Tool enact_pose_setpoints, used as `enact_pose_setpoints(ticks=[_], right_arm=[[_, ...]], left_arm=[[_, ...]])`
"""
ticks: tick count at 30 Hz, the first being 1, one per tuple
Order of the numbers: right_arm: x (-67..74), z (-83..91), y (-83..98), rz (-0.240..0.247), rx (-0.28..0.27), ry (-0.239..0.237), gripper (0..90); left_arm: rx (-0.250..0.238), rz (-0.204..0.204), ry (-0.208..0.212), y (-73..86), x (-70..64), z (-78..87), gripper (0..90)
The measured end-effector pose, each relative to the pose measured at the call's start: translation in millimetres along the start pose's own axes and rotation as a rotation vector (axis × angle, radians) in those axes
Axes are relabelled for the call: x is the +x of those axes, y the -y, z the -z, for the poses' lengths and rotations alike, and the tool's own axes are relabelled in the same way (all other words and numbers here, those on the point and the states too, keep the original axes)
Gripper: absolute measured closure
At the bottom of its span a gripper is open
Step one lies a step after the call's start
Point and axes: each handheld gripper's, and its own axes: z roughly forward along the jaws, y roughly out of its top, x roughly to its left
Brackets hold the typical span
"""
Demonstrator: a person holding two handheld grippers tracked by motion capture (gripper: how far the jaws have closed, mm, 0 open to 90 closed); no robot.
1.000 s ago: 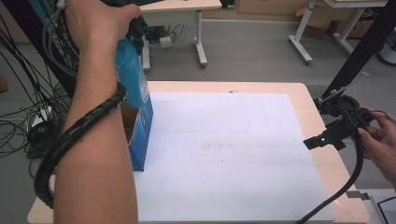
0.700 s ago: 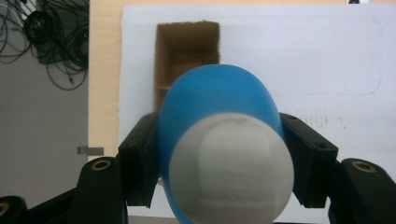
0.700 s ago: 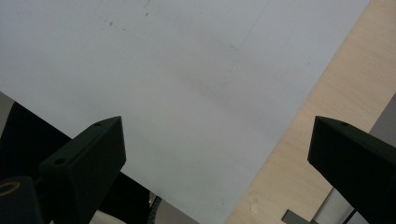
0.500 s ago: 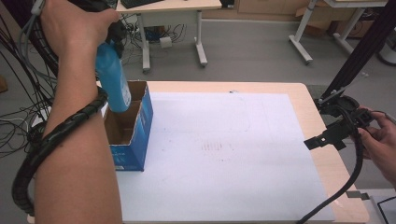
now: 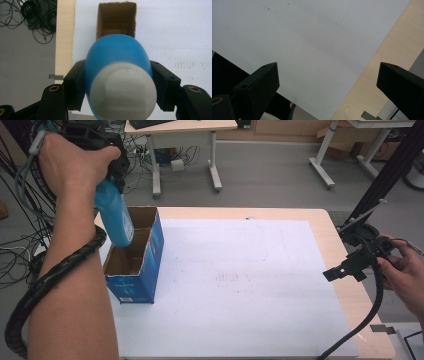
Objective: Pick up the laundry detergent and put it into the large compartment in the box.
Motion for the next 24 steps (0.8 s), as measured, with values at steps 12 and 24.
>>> enact_pose_setpoints(ticks=[12,24], right_arm=[[5.4,-2.2,0.7,0.009,0.000,0.010,4.1],[13.9,-5.7,-3.4,0.021,0.011,0.023,4.3]], left_arm=[[0.022,-0.007,0.003,9.6,7.3,-31.9,37.4],[0.036,-0.046,0.000,20.0,4.2,-67.8,37.4]])
